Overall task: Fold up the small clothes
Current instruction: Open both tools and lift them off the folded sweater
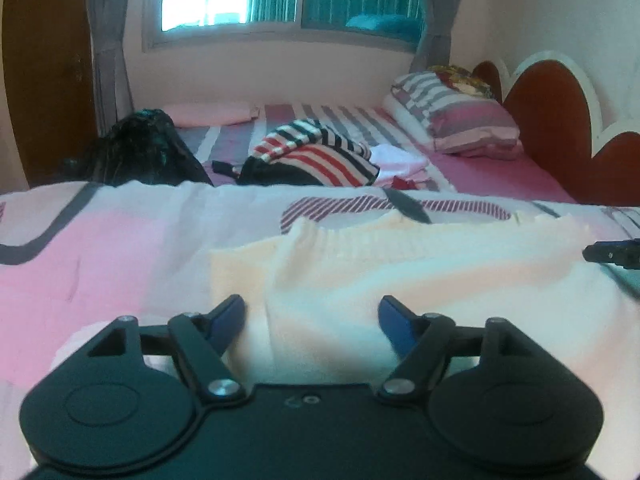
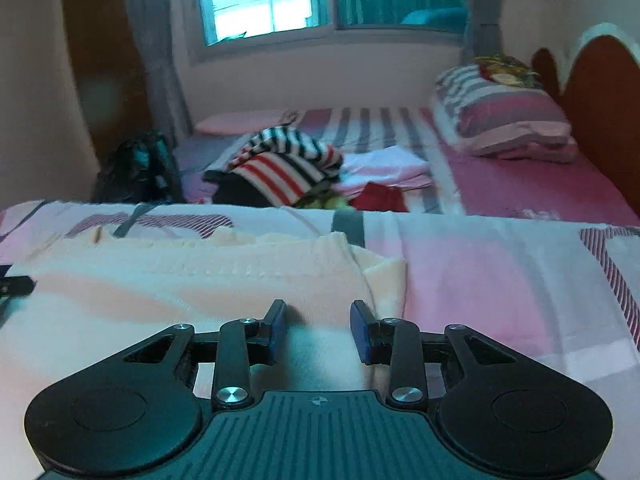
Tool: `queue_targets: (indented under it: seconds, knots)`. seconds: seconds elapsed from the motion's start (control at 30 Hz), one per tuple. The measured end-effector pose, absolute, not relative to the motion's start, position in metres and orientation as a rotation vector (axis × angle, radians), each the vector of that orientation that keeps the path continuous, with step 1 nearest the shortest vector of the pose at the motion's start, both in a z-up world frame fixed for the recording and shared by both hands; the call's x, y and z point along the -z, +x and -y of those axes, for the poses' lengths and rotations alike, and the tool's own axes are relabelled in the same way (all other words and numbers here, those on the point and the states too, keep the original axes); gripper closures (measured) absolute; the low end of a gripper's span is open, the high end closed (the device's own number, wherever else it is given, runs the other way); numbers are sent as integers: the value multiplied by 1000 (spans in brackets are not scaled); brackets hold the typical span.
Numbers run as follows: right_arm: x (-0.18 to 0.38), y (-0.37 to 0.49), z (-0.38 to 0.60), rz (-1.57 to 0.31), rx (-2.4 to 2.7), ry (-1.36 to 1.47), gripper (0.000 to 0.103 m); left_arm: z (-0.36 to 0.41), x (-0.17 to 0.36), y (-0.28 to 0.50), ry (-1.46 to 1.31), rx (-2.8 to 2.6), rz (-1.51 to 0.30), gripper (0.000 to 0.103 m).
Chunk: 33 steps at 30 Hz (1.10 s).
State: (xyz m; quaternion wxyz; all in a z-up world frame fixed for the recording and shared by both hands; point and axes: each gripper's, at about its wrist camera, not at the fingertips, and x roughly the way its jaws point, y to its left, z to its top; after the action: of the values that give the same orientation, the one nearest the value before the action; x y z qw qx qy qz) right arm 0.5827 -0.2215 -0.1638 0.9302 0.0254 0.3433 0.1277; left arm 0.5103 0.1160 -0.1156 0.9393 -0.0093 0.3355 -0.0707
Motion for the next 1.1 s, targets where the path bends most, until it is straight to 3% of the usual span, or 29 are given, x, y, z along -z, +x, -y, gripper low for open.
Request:
queue_targets:
  seconds: [0.33,0.43,0.6,0.77,1.1]
  knots:
    - [141,525,141,-667,-535,-19,68,-30,99,472,18,257,-651,34]
    - [155,515,129,-708,-510,-29,69,-19,115,471,57,232,-718,33]
    - [144,496,142,-699,-455,2,68,-23,103,446,80,211,-673,36]
    - [153,472,139,-730,-467,-60,69,-6,115,429,180,212,-749,31]
    - [136,400,133,-731,-466,22,70,7,93,363,31,140,-716,40]
